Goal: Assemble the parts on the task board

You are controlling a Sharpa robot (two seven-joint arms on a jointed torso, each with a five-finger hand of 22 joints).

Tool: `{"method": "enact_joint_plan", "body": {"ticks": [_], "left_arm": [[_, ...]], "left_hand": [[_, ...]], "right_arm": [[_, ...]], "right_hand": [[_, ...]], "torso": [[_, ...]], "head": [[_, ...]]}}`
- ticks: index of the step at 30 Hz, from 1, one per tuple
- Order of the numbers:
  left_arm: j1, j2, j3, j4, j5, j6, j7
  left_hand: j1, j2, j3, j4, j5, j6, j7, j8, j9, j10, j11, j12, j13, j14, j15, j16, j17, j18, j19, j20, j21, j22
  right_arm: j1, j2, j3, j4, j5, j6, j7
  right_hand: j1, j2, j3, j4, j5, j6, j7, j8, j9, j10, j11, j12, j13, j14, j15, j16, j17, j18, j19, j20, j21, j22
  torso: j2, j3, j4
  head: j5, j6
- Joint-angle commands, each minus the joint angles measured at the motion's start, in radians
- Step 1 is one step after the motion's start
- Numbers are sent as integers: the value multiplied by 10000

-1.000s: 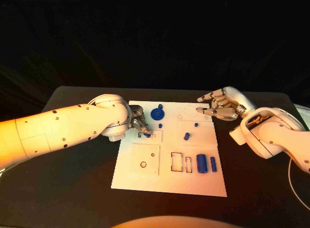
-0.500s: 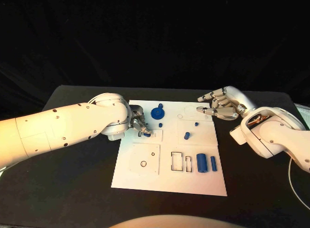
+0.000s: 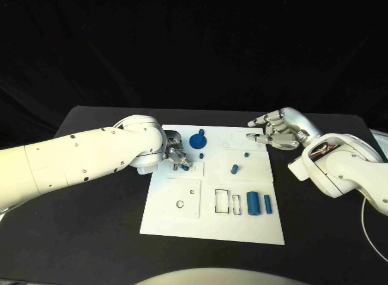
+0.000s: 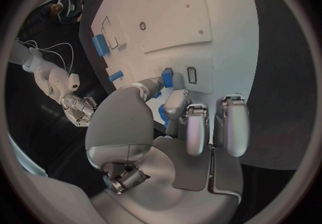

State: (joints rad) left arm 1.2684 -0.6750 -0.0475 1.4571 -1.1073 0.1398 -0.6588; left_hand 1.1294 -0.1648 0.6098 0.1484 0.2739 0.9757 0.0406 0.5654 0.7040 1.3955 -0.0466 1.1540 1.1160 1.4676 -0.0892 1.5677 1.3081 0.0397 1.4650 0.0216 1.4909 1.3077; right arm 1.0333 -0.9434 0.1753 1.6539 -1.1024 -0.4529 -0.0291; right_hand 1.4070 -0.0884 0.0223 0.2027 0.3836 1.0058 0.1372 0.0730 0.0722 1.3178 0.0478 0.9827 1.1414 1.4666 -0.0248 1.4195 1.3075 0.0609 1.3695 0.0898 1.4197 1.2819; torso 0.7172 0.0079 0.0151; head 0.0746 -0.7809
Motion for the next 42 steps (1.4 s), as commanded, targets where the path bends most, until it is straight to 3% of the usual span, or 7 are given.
{"method": "enact_joint_plan", "body": {"ticks": [1,12,21,33,34,38,42], "left_arm": [[-37,89,-33,-24,40,286,-9],[-38,232,-38,-188,47,305,-1],[-38,296,-39,-280,48,377,3],[-39,266,-39,-305,48,551,-17],[-39,261,-38,-307,48,539,-17],[-40,226,-23,-303,45,411,-21],[-40,142,8,-230,40,247,-23]], "left_hand": [[-85,115,546,-610,23,301,-217,36,-27,61,-9,93,53,1032,-60,31,2627,-101,363,-22,72,1470],[-411,120,192,-492,10,457,-276,7,-58,151,-54,233,210,1032,-93,31,2627,-124,419,-53,124,1564],[-846,148,-613,-226,-10,658,-324,-85,-140,224,-90,342,358,1032,-125,31,2627,-141,463,-88,160,1642],[-1514,146,-2538,478,-96,944,-344,-167,-231,314,-100,433,496,1032,-124,31,2627,-157,499,-96,188,1715],[-1503,174,-2703,520,-217,953,-345,-180,-241,316,-101,433,501,1032,-125,31,2627,-156,498,-96,185,1715],[-1356,374,-3426,766,-1279,981,-352,-245,-291,319,-103,419,515,1032,-128,31,2627,-156,498,-94,178,1720],[-1336,414,-3879,984,-1597,997,-345,-269,-310,325,-99,421,533,1032,-126,31,2627,-157,506,-97,181,1735]], "right_arm": [[-12,9,2,40,-46,136,72],[-23,-3,2,96,-140,145,97],[-24,17,3,117,-135,160,129],[-35,47,3,129,-45,39,254],[-36,48,3,126,-40,37,257],[-41,49,3,112,-22,30,264],[-51,53,3,98,-9,30,263]], "right_hand": [[12,2,17,25,61,67,9,-4,1,-11,9,38,11,530,19,-75,166,76,-75,-12,-50,-21],[13,1,18,26,73,67,9,-4,1,-21,8,15,-6,521,19,-102,125,87,-108,-12,-75,-67],[7,-2,17,30,85,65,9,-6,0,-32,9,-7,-25,511,19,-133,80,103,-156,-12,-112,-134],[-60,0,-2,77,40,62,11,-10,-2,-17,13,23,-16,501,21,-163,47,112,-185,-12,-140,-177],[-62,0,-2,79,37,62,11,-10,-2,-18,13,23,-17,500,21,-163,46,113,-186,-12,-141,-178],[-89,9,-7,101,15,61,11,-11,-2,-21,14,15,-28,497,22,-175,34,117,-199,-11,-154,-198],[-137,6,-28,134,-50,59,10,-13,-3,-20,15,22,-33,495,23,-183,30,118,-200,-10,-161,-202]], "torso": [[4,2,-2],[-3,1,6],[-3,-8,12],[-3,-15,18],[0,-13,14],[-7,-13,18],[-5,-14,13]], "head": [[6,-17],[-11,-39],[-31,-46],[-44,-60],[-39,-58],[-45,-49],[-50,-43]]}}
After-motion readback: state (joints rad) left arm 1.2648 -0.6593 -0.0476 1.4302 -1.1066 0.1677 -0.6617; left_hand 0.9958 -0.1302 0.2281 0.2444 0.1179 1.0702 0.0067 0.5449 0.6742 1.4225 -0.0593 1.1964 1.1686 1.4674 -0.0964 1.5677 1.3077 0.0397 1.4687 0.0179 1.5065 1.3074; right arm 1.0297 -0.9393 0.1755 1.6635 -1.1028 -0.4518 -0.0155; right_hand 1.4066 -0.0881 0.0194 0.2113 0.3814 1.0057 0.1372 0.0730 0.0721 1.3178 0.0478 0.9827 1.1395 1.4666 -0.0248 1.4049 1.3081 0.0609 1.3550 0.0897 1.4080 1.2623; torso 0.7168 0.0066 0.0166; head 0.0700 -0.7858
